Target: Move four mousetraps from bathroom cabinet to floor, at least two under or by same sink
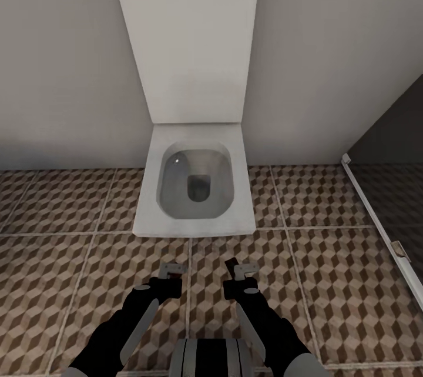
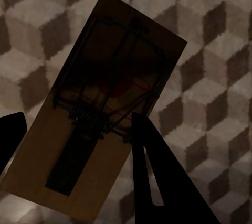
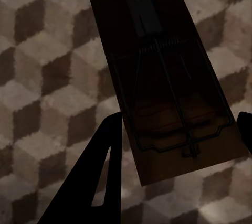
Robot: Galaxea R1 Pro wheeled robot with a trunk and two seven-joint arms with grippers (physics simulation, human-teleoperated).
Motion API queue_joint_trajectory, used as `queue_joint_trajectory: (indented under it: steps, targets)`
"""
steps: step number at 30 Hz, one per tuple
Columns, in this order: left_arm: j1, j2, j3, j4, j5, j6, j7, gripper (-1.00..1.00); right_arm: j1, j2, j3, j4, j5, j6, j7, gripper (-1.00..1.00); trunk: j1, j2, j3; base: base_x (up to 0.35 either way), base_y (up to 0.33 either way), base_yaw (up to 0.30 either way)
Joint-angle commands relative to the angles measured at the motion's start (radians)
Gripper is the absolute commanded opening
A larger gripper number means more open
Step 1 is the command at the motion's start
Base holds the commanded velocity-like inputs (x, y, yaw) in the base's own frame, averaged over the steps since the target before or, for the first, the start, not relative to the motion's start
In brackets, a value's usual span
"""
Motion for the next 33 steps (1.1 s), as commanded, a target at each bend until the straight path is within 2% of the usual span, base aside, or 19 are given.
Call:
queue_joint_trajectory:
  steps: [1,4,16,19,22,33]
  targets:
    - [-0.001,0.001,-0.004,-0.001,0.01,0.003,0.009,-1.0,0.0,0.0,0.002,-0.001,-0.012,0.002,-0.01,-1.0,0.004,-0.007,-0.004,0.0,0.0,0.0]
    - [-0.001,0.001,-0.004,-0.001,0.01,0.003,0.009,-1.0,0.0,0.0,0.002,-0.001,-0.012,0.002,-0.01,-1.0,0.015,-0.028,-0.013,0.0,0.0,0.0]
    - [0.0,0.001,-0.004,-0.003,0.01,0.003,0.009,-1.0,0.0,0.0,0.002,-0.001,-0.012,0.002,-0.01,-1.0,0.015,-0.028,-0.013,0.0,0.0,0.0]
    - [-0.001,0.001,-0.004,-0.003,0.01,0.003,0.009,-1.0,0.0,0.0,0.002,-0.001,-0.012,0.002,-0.01,-1.0,0.027,-0.049,-0.023,0.0,0.0,0.0]
    - [0.0,0.001,-0.004,-0.003,0.01,0.003,0.009,-1.0,0.0,0.0,0.002,-0.001,-0.012,0.002,-0.01,-1.0,0.028,-0.05,-0.034,0.0,0.0,0.0]
    - [-0.001,0.001,-0.005,-0.003,0.01,0.003,0.009,-1.0,0.0,0.0,0.002,-0.001,-0.011,0.002,-0.01,-1.0,0.028,-0.05,-0.034,0.0,0.0,0.0]
